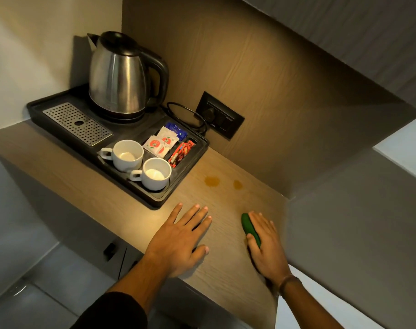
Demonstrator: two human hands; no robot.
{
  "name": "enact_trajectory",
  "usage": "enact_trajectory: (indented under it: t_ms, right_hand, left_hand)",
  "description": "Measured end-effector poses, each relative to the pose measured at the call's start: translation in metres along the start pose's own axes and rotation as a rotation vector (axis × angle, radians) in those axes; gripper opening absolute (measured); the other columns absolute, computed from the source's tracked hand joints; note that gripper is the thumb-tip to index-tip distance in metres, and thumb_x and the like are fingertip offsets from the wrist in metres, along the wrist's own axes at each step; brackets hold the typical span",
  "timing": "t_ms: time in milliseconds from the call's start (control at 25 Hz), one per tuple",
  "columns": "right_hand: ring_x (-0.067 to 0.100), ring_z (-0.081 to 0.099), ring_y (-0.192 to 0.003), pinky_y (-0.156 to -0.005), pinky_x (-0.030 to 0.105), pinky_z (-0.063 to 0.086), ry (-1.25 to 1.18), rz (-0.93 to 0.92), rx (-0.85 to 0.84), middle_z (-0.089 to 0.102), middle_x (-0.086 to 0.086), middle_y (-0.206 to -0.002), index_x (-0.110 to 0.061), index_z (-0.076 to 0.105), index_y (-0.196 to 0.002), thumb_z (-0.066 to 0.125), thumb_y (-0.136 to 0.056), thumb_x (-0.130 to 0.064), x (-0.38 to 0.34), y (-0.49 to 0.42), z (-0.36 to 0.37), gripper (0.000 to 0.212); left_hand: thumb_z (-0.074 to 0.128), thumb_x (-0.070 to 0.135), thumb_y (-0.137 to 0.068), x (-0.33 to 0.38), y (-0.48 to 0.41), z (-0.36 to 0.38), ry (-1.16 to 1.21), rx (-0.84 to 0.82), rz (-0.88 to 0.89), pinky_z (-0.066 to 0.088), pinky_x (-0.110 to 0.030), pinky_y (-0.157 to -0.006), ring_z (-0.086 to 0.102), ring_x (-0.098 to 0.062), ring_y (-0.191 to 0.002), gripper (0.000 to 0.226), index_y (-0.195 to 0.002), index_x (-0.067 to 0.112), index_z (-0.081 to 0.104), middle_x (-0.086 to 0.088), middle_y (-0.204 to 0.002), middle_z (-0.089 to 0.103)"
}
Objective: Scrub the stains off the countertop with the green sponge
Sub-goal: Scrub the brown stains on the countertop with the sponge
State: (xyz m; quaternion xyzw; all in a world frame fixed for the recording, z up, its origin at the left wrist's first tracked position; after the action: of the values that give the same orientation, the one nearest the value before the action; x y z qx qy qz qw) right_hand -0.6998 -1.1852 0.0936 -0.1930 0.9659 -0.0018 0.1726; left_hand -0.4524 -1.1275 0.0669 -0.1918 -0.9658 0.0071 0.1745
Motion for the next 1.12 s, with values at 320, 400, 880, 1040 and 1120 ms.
enact_trajectory:
  t_ms: [320,400,880,1040,1120]
  right_hand:
    - [0.012,0.017,-0.158,-0.128,0.034,0.001,0.021,-0.039,-0.028,0.031,-0.006,-0.167,-0.028,0.032,-0.161,0.051,-0.105,-0.027,-0.022,-0.073,0.008,0.059]
    - [0.004,0.015,-0.157,-0.127,0.026,-0.002,0.014,-0.131,-0.074,0.028,-0.015,-0.167,-0.039,0.027,-0.161,0.047,-0.104,-0.034,-0.014,-0.034,0.008,0.06]
    - [0.016,0.026,-0.155,-0.128,0.044,0.012,0.014,-0.066,0.028,0.039,-0.004,-0.164,-0.028,0.038,-0.158,0.051,-0.102,-0.032,-0.009,-0.081,0.006,0.058]
    - [0.029,0.031,-0.153,-0.128,0.05,0.016,-0.011,0.167,0.09,0.043,0.011,-0.162,-0.014,0.042,-0.156,0.056,-0.104,-0.014,0.0,-0.137,-0.009,0.054]
    - [0.028,0.028,-0.154,-0.128,0.048,0.012,-0.015,0.098,0.049,0.04,0.009,-0.164,-0.015,0.04,-0.157,0.056,-0.104,-0.016,-0.036,-0.158,0.004,0.055]
  left_hand:
    - [0.023,0.067,-0.105,0.0,0.0,0.0,0.02,0.016,-0.003,-0.018,-0.051,-0.126,-0.012,-0.019,-0.161,0.075,-0.167,0.027,0.006,0.002,-0.178,-0.004]
    - [0.022,0.066,-0.105,0.0,0.0,0.0,0.012,0.011,-0.001,-0.015,-0.053,-0.127,-0.013,-0.018,-0.161,0.075,-0.167,0.027,0.004,0.001,-0.178,-0.005]
    - [0.023,0.067,-0.105,0.0,-0.001,0.0,0.02,-0.014,-0.015,-0.017,-0.053,-0.127,-0.015,-0.017,-0.161,0.075,-0.167,0.028,0.004,0.002,-0.178,-0.006]
    - [0.023,0.066,-0.106,0.001,-0.001,0.0,0.021,-0.027,-0.02,-0.013,-0.055,-0.129,-0.017,-0.017,-0.161,0.075,-0.167,0.028,0.002,0.002,-0.178,-0.009]
    - [0.024,0.065,-0.106,0.001,-0.001,-0.001,0.029,-0.033,-0.02,-0.01,-0.056,-0.129,-0.016,-0.017,-0.161,0.074,-0.167,0.027,0.003,0.002,-0.178,-0.008]
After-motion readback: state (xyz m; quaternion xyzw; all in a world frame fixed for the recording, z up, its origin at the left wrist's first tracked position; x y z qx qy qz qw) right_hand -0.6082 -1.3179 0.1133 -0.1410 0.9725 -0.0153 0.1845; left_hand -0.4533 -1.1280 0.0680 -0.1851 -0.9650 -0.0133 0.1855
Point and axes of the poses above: each hand's wrist, its own y-axis away from the middle knuckle, its own z-axis out of the palm, x = y × z, the point moved 7 cm from there along -y, towards the middle knuckle
